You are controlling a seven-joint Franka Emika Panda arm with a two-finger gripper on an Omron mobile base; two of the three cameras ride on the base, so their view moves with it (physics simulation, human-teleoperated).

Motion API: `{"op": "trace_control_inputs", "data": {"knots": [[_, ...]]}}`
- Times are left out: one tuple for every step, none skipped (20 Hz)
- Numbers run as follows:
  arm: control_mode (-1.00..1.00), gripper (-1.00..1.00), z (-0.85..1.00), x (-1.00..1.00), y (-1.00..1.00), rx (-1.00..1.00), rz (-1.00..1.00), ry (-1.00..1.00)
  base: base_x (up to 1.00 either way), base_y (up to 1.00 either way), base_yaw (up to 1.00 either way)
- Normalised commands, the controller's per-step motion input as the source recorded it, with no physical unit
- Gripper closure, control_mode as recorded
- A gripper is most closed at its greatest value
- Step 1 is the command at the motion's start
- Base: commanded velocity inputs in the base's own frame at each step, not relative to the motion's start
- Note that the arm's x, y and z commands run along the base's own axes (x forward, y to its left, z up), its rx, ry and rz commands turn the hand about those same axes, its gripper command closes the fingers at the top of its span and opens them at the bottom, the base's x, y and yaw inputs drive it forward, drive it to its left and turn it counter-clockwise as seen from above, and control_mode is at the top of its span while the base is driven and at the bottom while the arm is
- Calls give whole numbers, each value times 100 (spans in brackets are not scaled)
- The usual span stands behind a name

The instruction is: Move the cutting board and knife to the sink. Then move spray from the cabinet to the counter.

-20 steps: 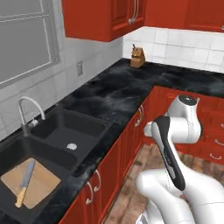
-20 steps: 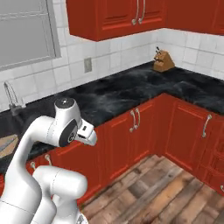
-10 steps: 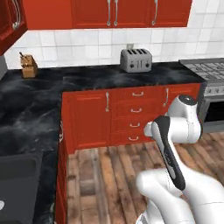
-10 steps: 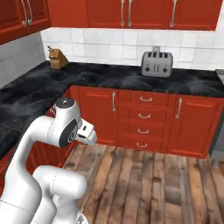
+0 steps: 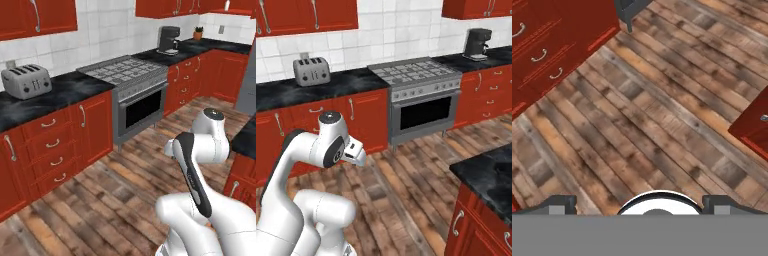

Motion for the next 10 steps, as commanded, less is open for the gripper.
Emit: {"op": "trace_control_inputs", "data": {"knots": [[100,-100,0,0,0,0,0,0,0,4,-100],[100,-100,0,0,0,0,0,0,0,4,-100],[100,-100,0,0,0,0,0,0,15,17,-90],[100,-100,0,0,0,0,0,0,31,24,-77],[100,-100,0,0,0,0,0,0,42,27,-63],[100,-100,0,0,0,0,0,0,45,31,-62],[100,-100,0,0,0,0,0,0,52,34,-56],[100,-100,0,0,0,0,0,0,61,38,-44],[100,-100,0,0,0,0,0,0,71,39,-23],[100,-100,0,0,0,0,0,0,75,36,-13]]}}
